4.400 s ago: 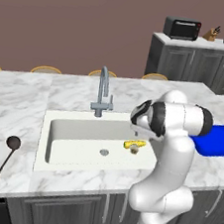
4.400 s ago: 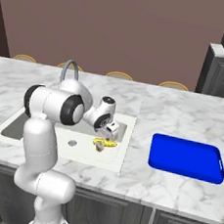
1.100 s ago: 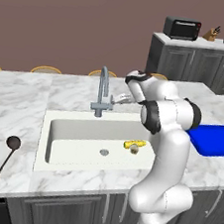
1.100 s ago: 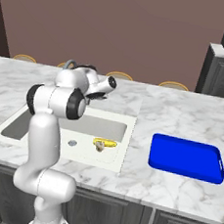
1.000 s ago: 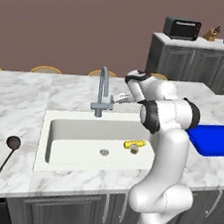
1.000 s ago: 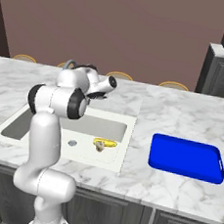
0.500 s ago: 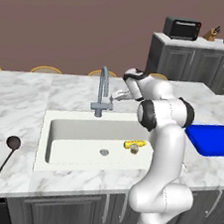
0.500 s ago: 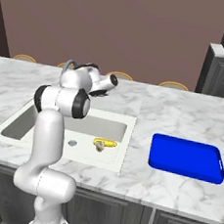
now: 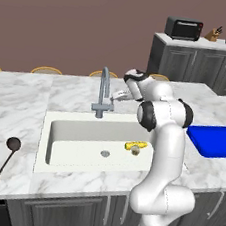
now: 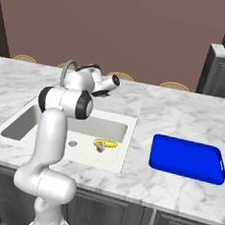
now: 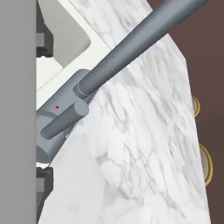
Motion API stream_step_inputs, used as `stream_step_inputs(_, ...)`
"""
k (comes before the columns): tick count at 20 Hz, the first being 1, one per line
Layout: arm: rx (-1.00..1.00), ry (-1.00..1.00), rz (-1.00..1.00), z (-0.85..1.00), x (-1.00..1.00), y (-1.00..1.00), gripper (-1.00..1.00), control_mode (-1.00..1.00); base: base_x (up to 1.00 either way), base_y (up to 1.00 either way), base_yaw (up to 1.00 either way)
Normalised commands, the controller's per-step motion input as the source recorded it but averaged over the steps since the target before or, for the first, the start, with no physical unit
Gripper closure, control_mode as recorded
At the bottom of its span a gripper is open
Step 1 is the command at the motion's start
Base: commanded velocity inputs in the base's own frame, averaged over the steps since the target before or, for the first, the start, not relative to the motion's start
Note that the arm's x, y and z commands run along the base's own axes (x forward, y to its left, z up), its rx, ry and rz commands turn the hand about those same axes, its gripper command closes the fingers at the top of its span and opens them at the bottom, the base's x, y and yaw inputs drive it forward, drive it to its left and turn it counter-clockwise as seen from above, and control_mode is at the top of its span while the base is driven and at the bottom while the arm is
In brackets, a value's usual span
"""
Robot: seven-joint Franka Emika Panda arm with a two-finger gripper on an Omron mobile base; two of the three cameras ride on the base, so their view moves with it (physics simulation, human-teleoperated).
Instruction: Pick up all produce items and place them in the sink. Turn on the sink faucet to wash them. Then turn the sink off and put them in the tray.
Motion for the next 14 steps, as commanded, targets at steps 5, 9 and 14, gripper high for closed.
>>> stream_step_inputs(5,0.00,0.00,0.00,-0.14,0.00,0.01,-1.00,-1.00,0.00,0.00,0.00)
stream_step_inputs(9,0.02,0.00,0.00,-0.02,0.00,0.20,-1.00,-1.00,0.00,0.00,0.00)
stream_step_inputs(14,0.02,0.00,0.00,0.00,0.12,0.25,-1.00,-1.00,0.00,0.00,0.00)
